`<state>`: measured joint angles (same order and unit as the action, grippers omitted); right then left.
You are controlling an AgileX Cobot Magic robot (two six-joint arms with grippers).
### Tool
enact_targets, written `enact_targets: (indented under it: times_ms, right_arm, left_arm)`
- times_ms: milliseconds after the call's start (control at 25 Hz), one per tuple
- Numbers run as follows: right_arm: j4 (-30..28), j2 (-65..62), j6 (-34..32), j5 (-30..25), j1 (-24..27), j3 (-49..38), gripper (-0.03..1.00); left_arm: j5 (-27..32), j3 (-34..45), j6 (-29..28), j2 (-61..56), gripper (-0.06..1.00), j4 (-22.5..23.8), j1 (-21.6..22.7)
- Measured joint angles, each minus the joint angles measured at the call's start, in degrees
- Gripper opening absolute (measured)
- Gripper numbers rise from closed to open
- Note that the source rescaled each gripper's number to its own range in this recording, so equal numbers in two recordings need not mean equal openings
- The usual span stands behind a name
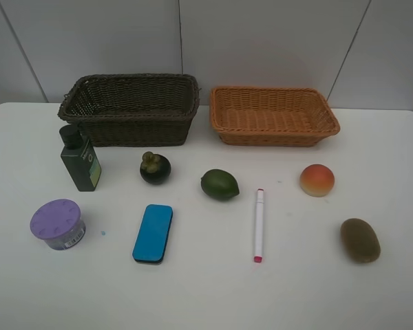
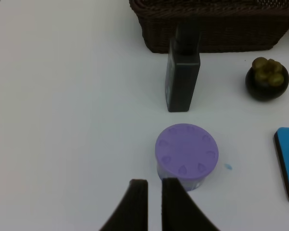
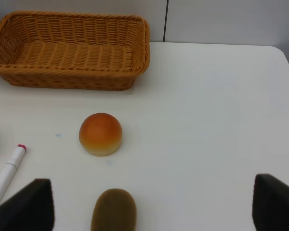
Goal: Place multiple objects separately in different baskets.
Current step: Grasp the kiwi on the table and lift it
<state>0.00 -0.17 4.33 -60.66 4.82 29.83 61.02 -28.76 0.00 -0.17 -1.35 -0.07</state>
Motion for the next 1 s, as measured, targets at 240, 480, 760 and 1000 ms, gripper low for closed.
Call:
enact_targets:
  times_ms: [240, 480, 760, 1000]
  right_arm:
    - [0.00, 0.00, 0.00, 0.00, 0.00, 0.00, 0.99]
    - [0.00, 0.00, 0.00, 0.00, 0.00, 0.00, 0.99]
    - [0.00, 0.00, 0.00, 0.00, 0.00, 0.00, 0.99]
    - [0.00, 0.00, 0.00, 0.00, 0.00, 0.00, 0.99]
  left_arm:
    - [0.00, 0.00, 0.34, 0.00, 0.00, 0.00, 0.00]
    - [0.00, 0.00, 0.34, 0.00, 0.00, 0.00, 0.00]
    - [0.00, 0.00, 0.00, 0.00, 0.00, 0.00, 0.00]
    - [0.00, 0.00, 0.00, 0.00, 0.00, 0.00, 0.00]
